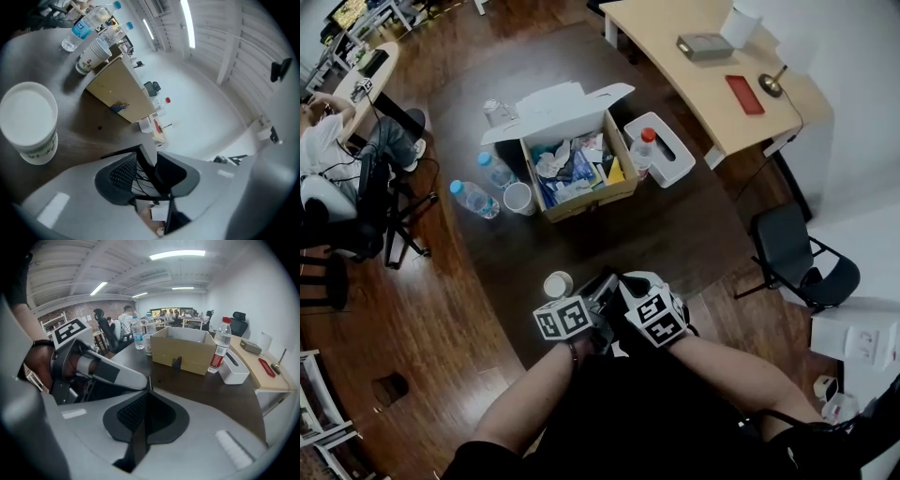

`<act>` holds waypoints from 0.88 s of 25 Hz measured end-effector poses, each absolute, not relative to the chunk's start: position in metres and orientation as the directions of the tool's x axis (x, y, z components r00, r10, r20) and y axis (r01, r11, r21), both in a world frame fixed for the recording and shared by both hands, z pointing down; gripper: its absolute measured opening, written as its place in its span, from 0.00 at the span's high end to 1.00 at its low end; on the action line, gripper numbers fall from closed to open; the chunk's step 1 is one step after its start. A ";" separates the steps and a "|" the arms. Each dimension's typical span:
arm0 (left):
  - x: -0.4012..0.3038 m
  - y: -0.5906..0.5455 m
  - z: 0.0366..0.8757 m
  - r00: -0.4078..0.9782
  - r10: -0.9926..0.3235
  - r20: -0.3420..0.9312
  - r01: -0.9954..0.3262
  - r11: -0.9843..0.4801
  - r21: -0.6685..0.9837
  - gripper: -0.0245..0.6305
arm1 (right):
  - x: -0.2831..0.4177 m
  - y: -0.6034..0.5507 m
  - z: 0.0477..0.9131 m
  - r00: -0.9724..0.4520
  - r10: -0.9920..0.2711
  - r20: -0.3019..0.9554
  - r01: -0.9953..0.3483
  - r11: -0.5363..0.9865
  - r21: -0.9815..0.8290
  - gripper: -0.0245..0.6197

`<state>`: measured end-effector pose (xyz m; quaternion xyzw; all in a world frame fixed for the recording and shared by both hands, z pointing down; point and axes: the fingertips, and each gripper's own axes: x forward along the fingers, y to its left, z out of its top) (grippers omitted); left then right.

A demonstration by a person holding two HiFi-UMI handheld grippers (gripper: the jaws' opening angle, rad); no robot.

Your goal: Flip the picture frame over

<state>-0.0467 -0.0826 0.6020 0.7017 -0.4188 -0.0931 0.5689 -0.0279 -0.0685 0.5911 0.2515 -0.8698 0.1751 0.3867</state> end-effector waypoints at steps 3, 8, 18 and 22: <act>-0.050 -0.083 0.610 0.615 -0.661 0.429 -0.511 0.080 0.856 0.75 | -0.030 -0.064 0.592 -0.583 -0.293 0.758 -0.556 0.824 -0.109 0.96; -0.052 -0.088 0.616 0.604 -0.618 0.503 -0.521 0.172 0.836 0.75 | -0.042 -0.049 0.591 -0.615 -0.248 0.748 -0.467 0.880 -0.093 0.96; -0.062 -0.062 0.661 0.544 -0.522 0.657 -0.609 0.293 0.737 0.96 | 0.033 -0.072 0.599 -0.608 -0.276 0.745 -0.593 0.781 -0.195 0.93; -0.057 -0.057 0.666 0.539 -0.492 0.683 -0.651 0.271 0.709 0.96 | 0.053 -0.056 0.653 -0.559 -0.140 0.817 -0.587 0.763 -0.271 0.91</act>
